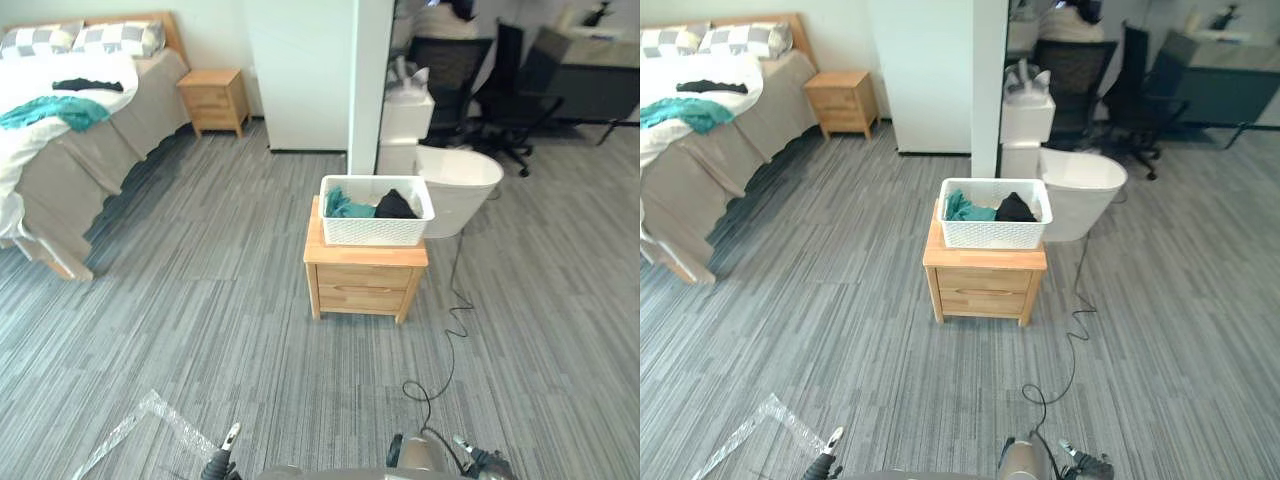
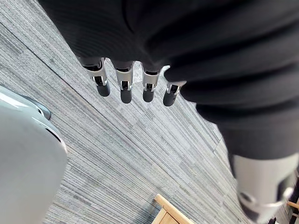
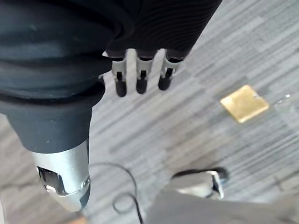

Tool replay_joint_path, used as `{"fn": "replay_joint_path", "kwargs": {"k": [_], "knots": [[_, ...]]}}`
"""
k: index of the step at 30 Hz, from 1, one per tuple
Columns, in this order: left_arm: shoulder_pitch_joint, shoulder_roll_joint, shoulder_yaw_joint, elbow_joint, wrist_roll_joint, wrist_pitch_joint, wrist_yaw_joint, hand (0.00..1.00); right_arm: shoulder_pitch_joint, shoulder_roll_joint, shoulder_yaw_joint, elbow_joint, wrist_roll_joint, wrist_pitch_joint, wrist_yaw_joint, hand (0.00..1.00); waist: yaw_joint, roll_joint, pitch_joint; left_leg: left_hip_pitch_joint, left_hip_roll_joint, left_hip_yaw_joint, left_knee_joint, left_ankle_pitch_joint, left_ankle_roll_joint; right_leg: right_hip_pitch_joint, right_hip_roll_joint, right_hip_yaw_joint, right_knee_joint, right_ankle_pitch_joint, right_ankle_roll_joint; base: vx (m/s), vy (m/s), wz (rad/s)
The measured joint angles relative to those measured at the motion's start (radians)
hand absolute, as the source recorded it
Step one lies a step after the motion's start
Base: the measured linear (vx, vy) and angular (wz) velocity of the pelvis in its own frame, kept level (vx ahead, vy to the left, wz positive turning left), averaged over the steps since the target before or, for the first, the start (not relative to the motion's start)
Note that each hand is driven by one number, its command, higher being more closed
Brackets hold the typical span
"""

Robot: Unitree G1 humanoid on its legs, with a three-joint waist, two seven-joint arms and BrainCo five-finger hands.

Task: Pick up the laundry basket with both hands and put the clothes into the washing machine.

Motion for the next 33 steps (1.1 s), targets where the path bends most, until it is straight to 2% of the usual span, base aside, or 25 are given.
{"fn": "replay_joint_path", "kwargs": {"k": [1, 3, 4, 5, 6, 7, 8, 9, 10, 11, 13, 14, 15, 16, 17, 18, 19, 20, 22, 25, 27, 29, 31, 32, 33], "knots": [[-0.01, 0.002, 0.003, -0.016, -0.002, 0.0, 0.001, 0.0, -0.006, 0.004, -0.041, -0.041, 0.052, 0.003, -0.046, 0.0, -0.001, 0.006, 0.002, 0.038, 0.03, -0.001, -0.033, -0.015, -0.034, -0.012, 0.003, 0.048, -0.141, 0.075, 0.017, 0.61, -0.277, 0.49], [-0.001, 0.002, 0.025, -0.045, -0.005, -0.002, 0.002, 0.0, -0.003, 0.008, -0.064, -0.105, 0.117, 0.003, -0.094, 0.0, -0.001, -0.004, -0.003, 0.125, 0.072, -0.004, -0.078, -0.039, -0.078, -0.028, -0.002, 0.071, -0.185, 0.136, 0.012, 0.71, -0.381, 0.19], [0.018, -0.009, 0.072, -0.056, -0.02, -0.003, 0.018, 0.0, 0.003, 0.008, -0.052, -0.193, 0.163, 0.002, -0.115, 0.0, -0.001, 0.007, -0.018, 0.162, 0.114, -0.02, -0.023, -0.04, -0.079, -0.068, 0.025, 0.064, -0.017, 0.186, 0.017, 0.77, -0.441, -0.09], [0.025, -0.031, 0.088, -0.07, -0.025, -0.001, 0.026, 0.0, 0.009, 0.006, -0.042, -0.243, 0.17, 0.001, -0.122, 0.0, 0.002, 0.019, -0.029, 0.131, 0.148, -0.03, 0.054, -0.028, -0.059, -0.083, 0.049, 0.05, 0.04, 0.134, -0.002, 0.9, -0.581, -0.21], [0.04, -0.069, 0.114, -0.123, -0.035, -0.001, 0.037, 0.0, 0.02, 0.016, -0.028, -0.357, 0.174, -0.007, -0.129, 0.0, 0.001, 0.038, -0.041, 0.026, 0.198, -0.063, 0.286, 0.054, 0.044, -0.075, 0.087, 0.026, 0.092, 0.055, -0.029, 0.7, -0.48, -0.1], [0.04, -0.088, 0.121, -0.15, -0.054, -0.001, 0.049, 0.0, 0.024, 0.015, -0.023, -0.401, 0.179, -0.012, -0.132, 0.0, -0.003, 0.055, -0.039, -0.039, 0.238, -0.074, 0.425, 0.137, 0.084, -0.04, 0.103, 0.004, 0.082, 0.038, -0.044, 0.82, -0.56, 0.15], [0.033, -0.107, 0.137, -0.199, -0.087, 0.001, 0.055, 0.0, 0.021, 0.012, -0.023, -0.45, 0.201, -0.02, -0.147, 0.0, 0.005, 0.075, -0.029, -0.15, 0.346, -0.063, 0.692, 0.186, 0.102, 0.06, 0.16, -0.037, 0.025, 0.028, -0.076, 0.62, -0.415, 0.14], [0.037, -0.107, 0.162, -0.265, -0.113, 0.003, 0.066, 0.0, 0.014, 0.019, -0.018, -0.483, 0.218, -0.021, -0.163, 0.0, 0.012, 0.066, -0.02, -0.208, 0.409, -0.016, 0.874, 0.176, 0.117, 0.176, 0.21, -0.042, -0.05, 0.041, -0.108, 0.6, -0.395, 0.07], [0.037, -0.103, 0.173, -0.303, -0.121, 0.003, 0.071, 0.0, 0.015, 0.026, -0.01, -0.506, 0.225, -0.026, -0.169, 0.0, 0.013, 0.051, -0.016, -0.227, 0.422, 0.005, 0.934, 0.164, 0.137, 0.231, 0.217, -0.058, -0.083, 0.051, -0.124, 0.5, -0.359, -0.2], [0.039, -0.091, 0.194, -0.373, -0.132, 0.003, 0.081, 0.0, 0.012, 0.035, 0.008, -0.558, 0.234, -0.042, -0.175, 0.0, 0.032, 0.019, -0.007, -0.274, 0.415, 0.048, 1.007, 0.138, 0.175, 0.306, 0.216, -0.072, -0.141, 0.055, -0.133, 0.36, -0.259, -0.26], [0.016, -0.074, 0.208, -0.501, -0.131, 0.001, 0.116, 0.0, -0.013, 0.031, 0.024, -0.624, 0.241, -0.067, -0.19, 0.0, 0.057, -0.026, -0.009, -0.387, 0.352, 0.092, 0.994, 0.122, 0.167, 0.406, 0.212, -0.078, -0.252, 0.015, -0.145, 0.5, -0.252, -0.35], [-0.001, -0.074, 0.206, -0.522, -0.131, 0.002, 0.131, 0.0, -0.025, 0.025, 0.019, -0.636, 0.243, -0.067, -0.191, 0.0, 0.058, -0.019, -0.002, -0.411, 0.327, 0.095, 0.953, 0.113, 0.141, 0.421, 0.213, -0.082, -0.268, 0.015, -0.144, 0.48, -0.144, -0.21], [-0.028, -0.076, 0.206, -0.561, -0.131, 0.003, 0.155, 0.0, -0.032, 0.01, 0.017, -0.65, 0.244, -0.068, -0.191, 0.0, 0.058, -0.023, 0.002, -0.449, 0.272, 0.118, 0.804, 0.095, 0.083, 0.43, 0.206, -0.093, -0.289, 0.015, -0.143, 0.36, -0.007, -0.1], [-0.048, -0.08, 0.207, -0.608, -0.13, 0.005, 0.196, 0.0, -0.032, 0.007, 0.018, -0.674, 0.252, -0.063, -0.189, 0.0, 0.057, -0.011, 0.003, -0.45, 0.226, 0.166, 0.601, 0.093, 0.057, 0.454, 0.198, -0.099, -0.311, 0.016, -0.142, 0.38, 0.024, -0.05], [-0.059, -0.08, 0.207, -0.63, -0.127, 0.009, 0.22, 0.0, -0.032, 0.008, 0.019, -0.687, 0.253, -0.062, -0.19, 0.0, 0.055, -0.008, 0.004, -0.45, 0.199, 0.181, 0.492, 0.098, 0.046, 0.463, 0.192, -0.106, -0.318, 0.016, -0.14, 0.42, 0.078, 0.0], [-0.095, -0.086, 0.209, -0.665, -0.122, 0.018, 0.268, 0.0, -0.024, 0.004, 0.018, -0.708, 0.259, -0.058, -0.19, 0.0, 0.055, 0.002, 0.0, -0.429, 0.133, 0.172, 0.258, 0.159, -0.003, 0.475, 0.181, -0.122, -0.315, 0.017, -0.121, 0.39, 0.118, 0.11], [-0.125, -0.106, 0.22, -0.724, -0.099, 0.025, 0.34, 0.0, -0.02, -0.003, 0.021, -0.738, 0.259, -0.056, -0.189, 0.0, 0.054, 0.042, -0.018, -0.402, 0.081, 0.121, 0.034, 0.327, 0.037, 0.479, 0.198, -0.108, -0.287, -0.002, -0.078, 0.41, 0.148, 0.23], [-0.148, -0.1, 0.23, -0.73, -0.083, 0.028, 0.364, 0.0, -0.019, 0.007, 0.029, -0.737, 0.26, -0.053, -0.19, 0.0, 0.052, 0.023, -0.021, -0.39, 0.06, 0.12, 0.031, 0.325, 0.04, 0.485, 0.183, -0.094, -0.281, -0.021, -0.058, 0.25, 0.102, 0.36], [-0.194, -0.106, 0.259, -0.756, -0.035, 0.046, 0.443, 0.0, -0.018, 0.009, 0.064, -0.744, 0.259, -0.049, -0.182, 0.0, 0.048, -0.013, -0.026, -0.363, 0.013, 0.109, -0.004, 0.317, 0.051, 0.491, 0.136, -0.086, -0.265, -0.024, -0.051, 0.26, 0.063, 0.43], [-0.199, -0.114, 0.336, -0.816, 0.044, 0.104, 0.58, 0.0, -0.03, 0.033, 0.132, -0.789, 0.251, -0.031, -0.13, 0.0, 0.059, -0.043, -0.026, -0.33, -0.036, 0.122, -0.028, 0.298, 0.078, 0.507, 0.096, -0.077, -0.241, -0.027, -0.039, 0.3, 0.046, 0.12], [-0.184, -0.118, 0.381, -0.852, 0.108, 0.156, 0.644, 0.0, -0.027, 0.046, 0.183, -0.789, 0.243, -0.013, -0.086, 0.0, 0.06, -0.042, -0.025, -0.284, -0.047, 0.119, -0.07, 0.285, 0.081, 0.476, 0.083, -0.043, -0.134, -0.025, -0.034, 0.18, 0.004, 0.09], [-0.16, -0.116, 0.407, -0.884, 0.173, 0.195, 0.684, 0.0, -0.02, 0.067, 0.219, -0.788, 0.244, -0.009, -0.055, 0.0, 0.059, -0.038, -0.024, -0.233, -0.042, 0.118, -0.117, 0.287, 0.079, 0.435, 0.067, -0.018, -0.026, -0.035, -0.033, 0.12, -0.015, -0.03], [-0.13, -0.114, 0.415, -0.917, 0.215, 0.216, 0.697, 0.0, -0.002, 0.073, 0.266, -0.788, 0.248, -0.001, -0.03, 0.0, 0.058, -0.03, -0.025, -0.209, -0.036, 0.122, -0.132, 0.287, 0.076, 0.418, 0.066, -0.015, -0.071, -0.049, -0.033, 0.09, -0.049, 0.02], [-0.129, -0.113, 0.424, -0.936, 0.227, 0.227, 0.693, 0.0, -0.005, 0.073, 0.289, -0.788, 0.25, 0.007, -0.01, 0.0, 0.059, -0.051, -0.027, -0.218, -0.041, 0.121, -0.125, 0.282, 0.069, 0.395, 0.066, -0.014, -0.141, -0.004, -0.04, 0.07, -0.104, 0.13], [-0.127, -0.114, 0.423, -0.937, 0.228, 0.238, 0.665, 0.0, -0.004, 0.067, 0.299, -0.788, 0.249, 0.019, 0.014, 0.0, 0.059, -0.057, -0.032, -0.24, -0.038, 0.106, -0.106, 0.281, 0.06, 0.399, 0.068, -0.022, -0.17, -0.002, -0.034, 0.08, -0.104, 0.13]]}}
